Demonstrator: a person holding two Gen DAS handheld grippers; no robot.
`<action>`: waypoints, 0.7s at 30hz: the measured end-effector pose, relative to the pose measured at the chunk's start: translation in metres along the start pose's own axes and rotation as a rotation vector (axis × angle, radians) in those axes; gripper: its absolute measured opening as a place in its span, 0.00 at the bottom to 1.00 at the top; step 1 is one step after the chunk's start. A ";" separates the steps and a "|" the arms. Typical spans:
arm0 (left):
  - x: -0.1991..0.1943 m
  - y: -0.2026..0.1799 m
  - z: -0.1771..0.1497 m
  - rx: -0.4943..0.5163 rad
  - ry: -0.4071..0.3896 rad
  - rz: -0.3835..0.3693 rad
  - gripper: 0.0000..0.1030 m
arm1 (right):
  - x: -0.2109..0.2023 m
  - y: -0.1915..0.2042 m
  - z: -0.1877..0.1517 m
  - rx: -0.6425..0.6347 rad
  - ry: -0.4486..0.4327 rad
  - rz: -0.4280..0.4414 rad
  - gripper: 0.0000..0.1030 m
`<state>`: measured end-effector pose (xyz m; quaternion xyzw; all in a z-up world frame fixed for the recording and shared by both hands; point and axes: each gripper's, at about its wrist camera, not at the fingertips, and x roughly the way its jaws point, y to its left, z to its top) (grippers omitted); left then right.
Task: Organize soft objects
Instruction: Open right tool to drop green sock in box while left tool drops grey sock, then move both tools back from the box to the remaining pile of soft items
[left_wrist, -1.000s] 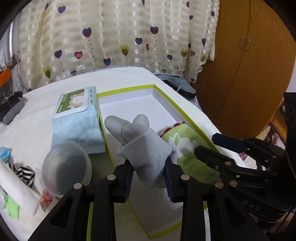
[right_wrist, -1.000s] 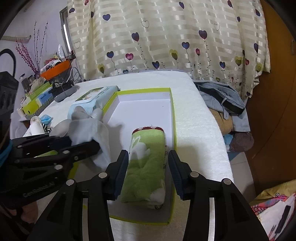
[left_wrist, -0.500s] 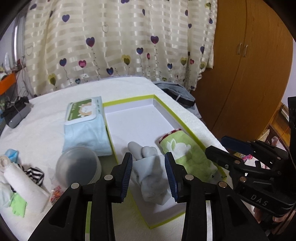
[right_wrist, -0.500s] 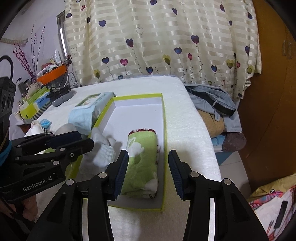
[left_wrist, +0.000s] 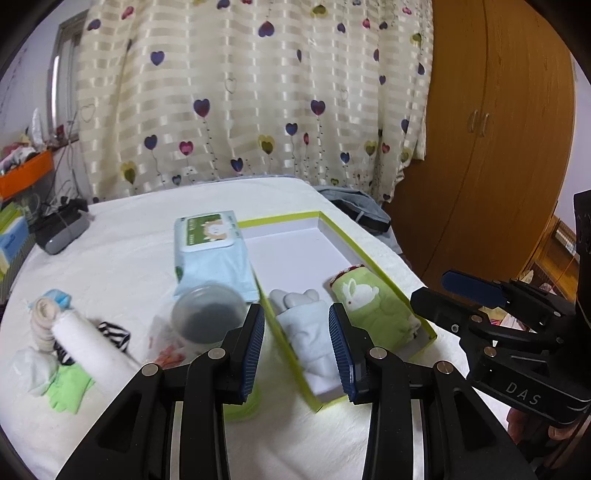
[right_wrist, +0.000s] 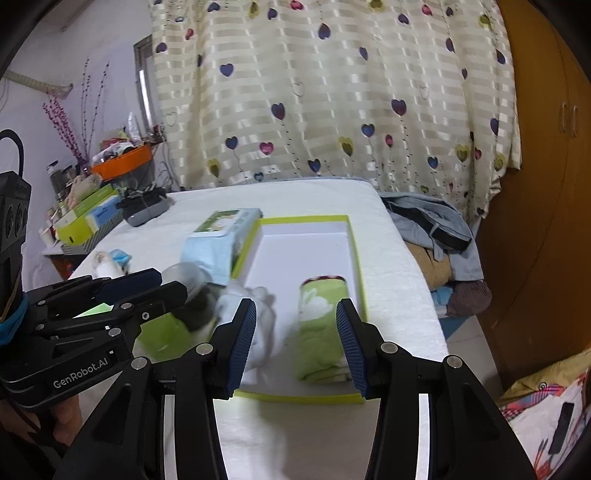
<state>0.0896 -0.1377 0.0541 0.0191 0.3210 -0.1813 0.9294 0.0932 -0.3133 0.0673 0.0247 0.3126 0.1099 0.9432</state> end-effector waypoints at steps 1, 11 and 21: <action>-0.003 0.003 -0.002 -0.004 -0.004 0.002 0.34 | -0.001 0.004 0.000 -0.006 -0.002 0.005 0.45; -0.024 0.037 -0.012 -0.065 -0.022 0.034 0.34 | -0.008 0.039 -0.001 -0.057 -0.025 0.048 0.45; -0.031 0.067 -0.024 -0.111 -0.014 0.073 0.34 | -0.002 0.065 -0.005 -0.077 -0.016 0.123 0.45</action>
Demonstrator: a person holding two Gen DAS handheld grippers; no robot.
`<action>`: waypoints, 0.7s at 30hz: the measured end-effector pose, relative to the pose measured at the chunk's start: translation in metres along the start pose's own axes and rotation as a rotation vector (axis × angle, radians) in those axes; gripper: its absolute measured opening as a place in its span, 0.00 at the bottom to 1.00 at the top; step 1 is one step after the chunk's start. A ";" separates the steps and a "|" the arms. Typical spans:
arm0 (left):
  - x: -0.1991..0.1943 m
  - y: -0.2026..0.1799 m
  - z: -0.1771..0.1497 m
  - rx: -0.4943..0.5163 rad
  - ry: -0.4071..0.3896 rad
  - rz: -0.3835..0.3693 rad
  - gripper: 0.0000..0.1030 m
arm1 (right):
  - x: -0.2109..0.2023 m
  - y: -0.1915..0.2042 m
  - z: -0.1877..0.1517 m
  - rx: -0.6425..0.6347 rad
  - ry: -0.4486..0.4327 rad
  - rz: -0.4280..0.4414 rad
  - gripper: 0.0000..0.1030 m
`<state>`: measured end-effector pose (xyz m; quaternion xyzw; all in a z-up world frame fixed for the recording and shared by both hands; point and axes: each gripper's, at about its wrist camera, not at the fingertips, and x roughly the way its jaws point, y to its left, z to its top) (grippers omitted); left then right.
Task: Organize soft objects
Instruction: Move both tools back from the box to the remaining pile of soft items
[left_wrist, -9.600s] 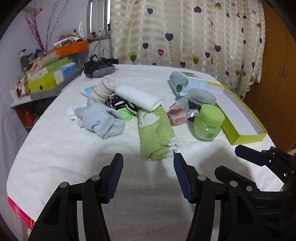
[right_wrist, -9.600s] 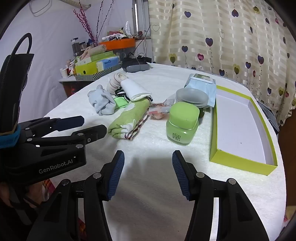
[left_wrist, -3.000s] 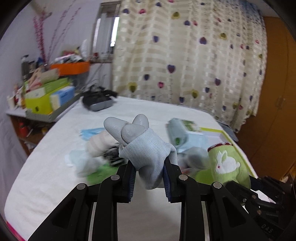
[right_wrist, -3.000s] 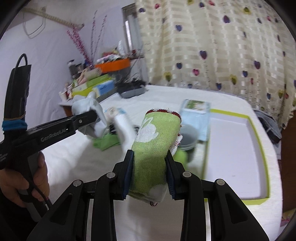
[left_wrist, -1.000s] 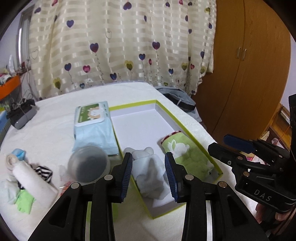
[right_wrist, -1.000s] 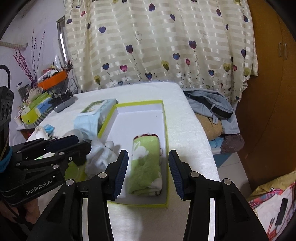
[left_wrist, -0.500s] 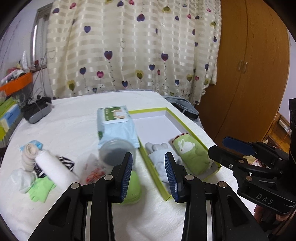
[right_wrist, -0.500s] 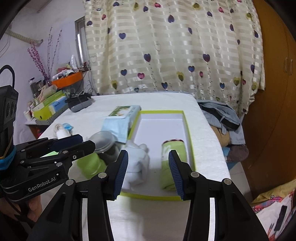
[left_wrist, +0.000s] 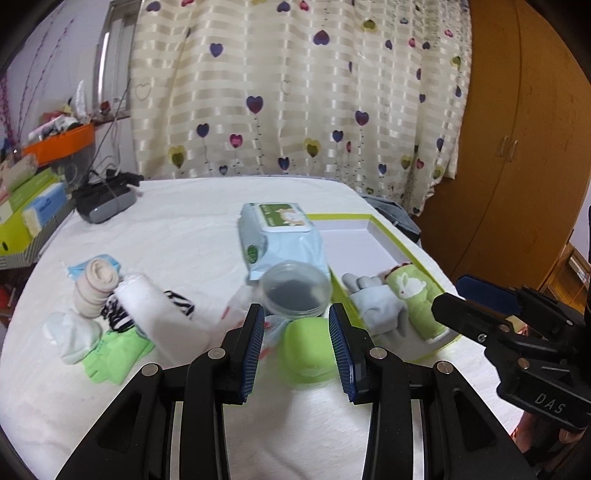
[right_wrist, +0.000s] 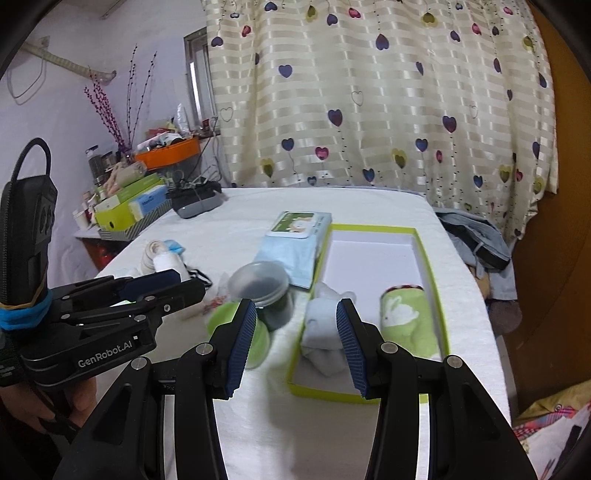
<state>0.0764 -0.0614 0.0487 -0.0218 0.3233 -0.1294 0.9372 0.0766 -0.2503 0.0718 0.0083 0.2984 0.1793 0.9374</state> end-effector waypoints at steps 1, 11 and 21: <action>0.000 0.003 -0.001 -0.005 0.002 0.002 0.34 | 0.001 0.001 0.000 -0.001 0.001 0.004 0.45; -0.007 0.033 -0.007 -0.053 -0.003 0.037 0.34 | 0.012 0.019 0.001 -0.031 0.014 0.067 0.45; -0.012 0.073 -0.014 -0.124 -0.006 0.099 0.34 | 0.029 0.045 0.005 -0.075 0.031 0.131 0.45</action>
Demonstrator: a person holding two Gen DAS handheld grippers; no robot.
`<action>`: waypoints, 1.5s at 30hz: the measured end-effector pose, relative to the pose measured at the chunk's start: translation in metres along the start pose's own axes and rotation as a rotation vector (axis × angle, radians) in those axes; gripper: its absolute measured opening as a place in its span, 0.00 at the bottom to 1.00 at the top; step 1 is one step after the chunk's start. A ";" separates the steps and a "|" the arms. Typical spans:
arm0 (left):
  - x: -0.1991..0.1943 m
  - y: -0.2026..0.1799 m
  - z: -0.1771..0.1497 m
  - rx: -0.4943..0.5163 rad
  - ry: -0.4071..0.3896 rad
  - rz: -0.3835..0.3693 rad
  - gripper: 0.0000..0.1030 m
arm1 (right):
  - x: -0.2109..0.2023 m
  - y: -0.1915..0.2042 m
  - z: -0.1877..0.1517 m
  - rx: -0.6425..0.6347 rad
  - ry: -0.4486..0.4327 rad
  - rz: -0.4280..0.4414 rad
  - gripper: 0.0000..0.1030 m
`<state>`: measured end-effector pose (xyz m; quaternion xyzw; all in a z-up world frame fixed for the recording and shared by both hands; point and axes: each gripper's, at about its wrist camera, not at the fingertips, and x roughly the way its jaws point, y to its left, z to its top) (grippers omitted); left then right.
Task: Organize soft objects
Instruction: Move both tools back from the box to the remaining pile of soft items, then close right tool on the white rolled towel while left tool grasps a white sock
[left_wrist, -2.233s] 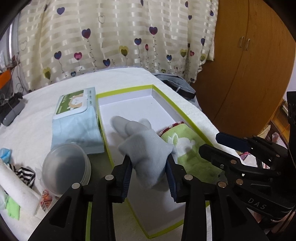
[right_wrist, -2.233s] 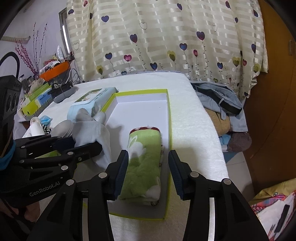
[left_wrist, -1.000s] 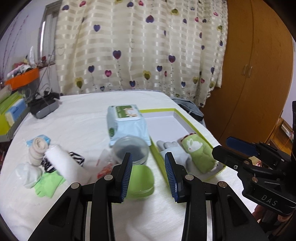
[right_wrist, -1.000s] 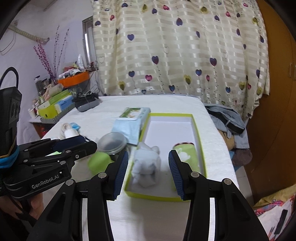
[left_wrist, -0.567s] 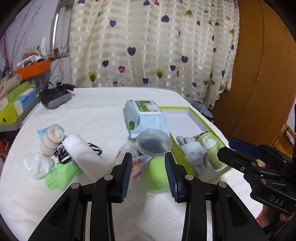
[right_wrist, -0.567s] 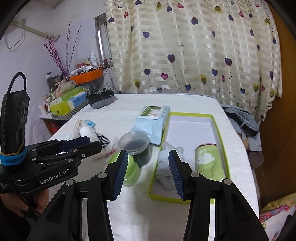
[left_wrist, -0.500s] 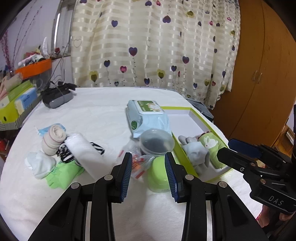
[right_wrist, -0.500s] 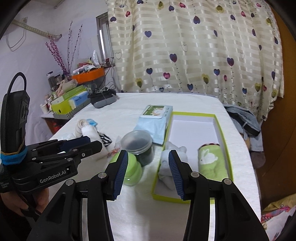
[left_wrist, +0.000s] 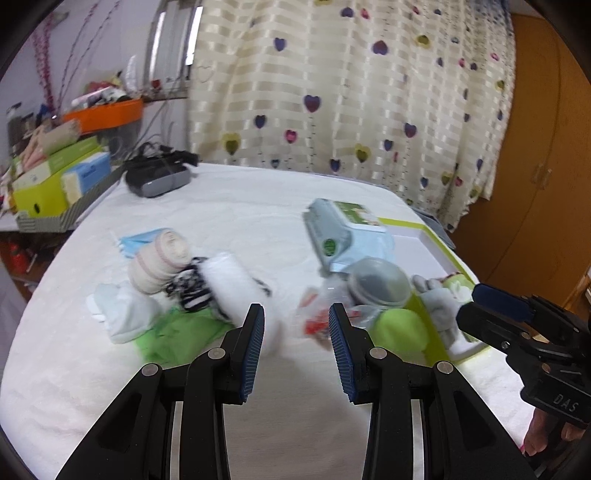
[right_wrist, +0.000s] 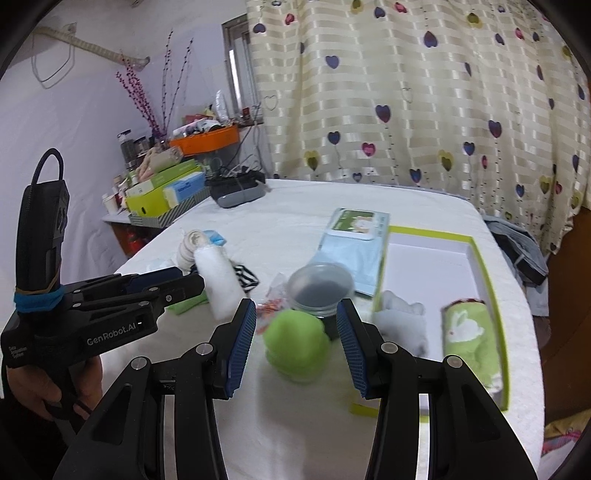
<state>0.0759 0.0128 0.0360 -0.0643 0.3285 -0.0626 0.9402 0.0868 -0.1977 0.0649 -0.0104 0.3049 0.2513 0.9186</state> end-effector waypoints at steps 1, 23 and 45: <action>0.001 0.005 -0.001 -0.009 0.003 0.007 0.34 | 0.003 0.003 0.000 -0.007 0.004 0.007 0.45; 0.011 0.110 -0.005 -0.168 -0.004 0.150 0.41 | 0.087 0.066 0.011 -0.105 0.142 0.104 0.45; 0.067 0.164 -0.010 -0.288 0.111 0.128 0.52 | 0.170 0.089 0.015 -0.122 0.273 0.021 0.45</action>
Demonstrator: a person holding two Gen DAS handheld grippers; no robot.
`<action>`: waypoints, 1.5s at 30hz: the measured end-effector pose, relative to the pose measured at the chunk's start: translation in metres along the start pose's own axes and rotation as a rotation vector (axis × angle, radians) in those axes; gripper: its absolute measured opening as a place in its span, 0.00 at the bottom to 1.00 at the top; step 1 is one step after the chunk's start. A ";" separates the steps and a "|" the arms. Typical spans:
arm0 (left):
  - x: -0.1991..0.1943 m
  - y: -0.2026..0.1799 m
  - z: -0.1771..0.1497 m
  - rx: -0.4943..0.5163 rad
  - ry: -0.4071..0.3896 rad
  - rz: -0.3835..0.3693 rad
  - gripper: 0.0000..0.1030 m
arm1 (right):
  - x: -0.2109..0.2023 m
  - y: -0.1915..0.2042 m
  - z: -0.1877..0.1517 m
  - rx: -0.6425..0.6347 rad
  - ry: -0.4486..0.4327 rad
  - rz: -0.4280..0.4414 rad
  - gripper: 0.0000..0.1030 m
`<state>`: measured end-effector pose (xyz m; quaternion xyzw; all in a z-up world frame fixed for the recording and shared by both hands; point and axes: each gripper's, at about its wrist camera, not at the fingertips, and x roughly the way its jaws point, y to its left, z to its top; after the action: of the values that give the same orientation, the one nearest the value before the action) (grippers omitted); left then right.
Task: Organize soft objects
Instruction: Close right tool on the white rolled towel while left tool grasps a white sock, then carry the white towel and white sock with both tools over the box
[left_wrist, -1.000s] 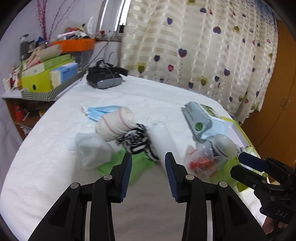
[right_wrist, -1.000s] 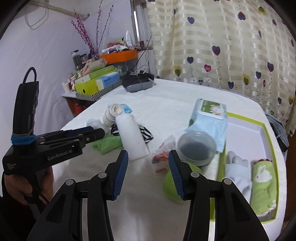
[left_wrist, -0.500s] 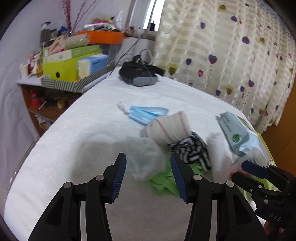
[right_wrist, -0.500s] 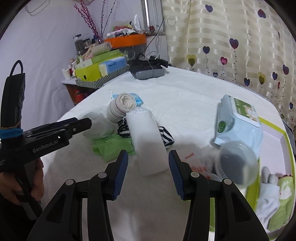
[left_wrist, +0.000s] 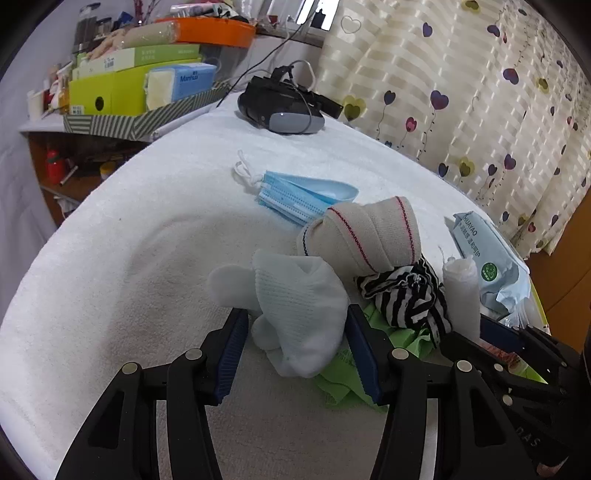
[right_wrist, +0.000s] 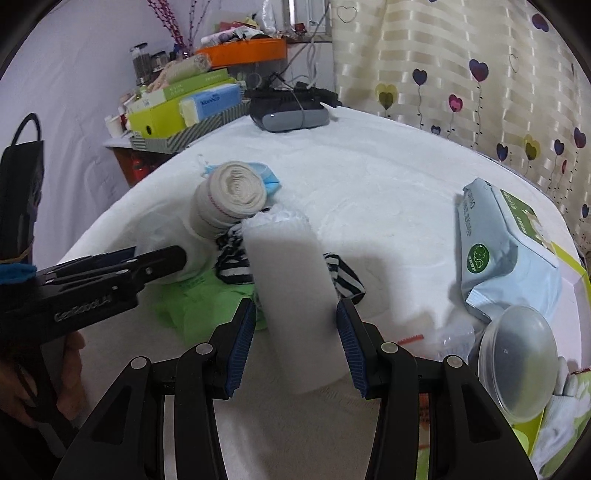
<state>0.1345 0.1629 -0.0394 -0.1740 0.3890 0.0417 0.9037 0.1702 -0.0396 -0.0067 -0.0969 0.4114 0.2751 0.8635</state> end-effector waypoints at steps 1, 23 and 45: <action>0.000 -0.001 0.000 0.002 -0.003 -0.001 0.52 | 0.001 -0.002 0.001 0.011 0.001 0.000 0.45; -0.056 -0.025 0.000 0.067 -0.154 0.094 0.29 | -0.056 0.001 -0.002 0.022 -0.153 0.092 0.26; -0.112 -0.091 -0.023 0.175 -0.221 -0.018 0.29 | -0.123 -0.022 -0.030 0.069 -0.275 0.095 0.26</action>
<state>0.0601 0.0762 0.0526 -0.0925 0.2878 0.0183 0.9530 0.0998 -0.1187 0.0667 -0.0092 0.3027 0.3121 0.9005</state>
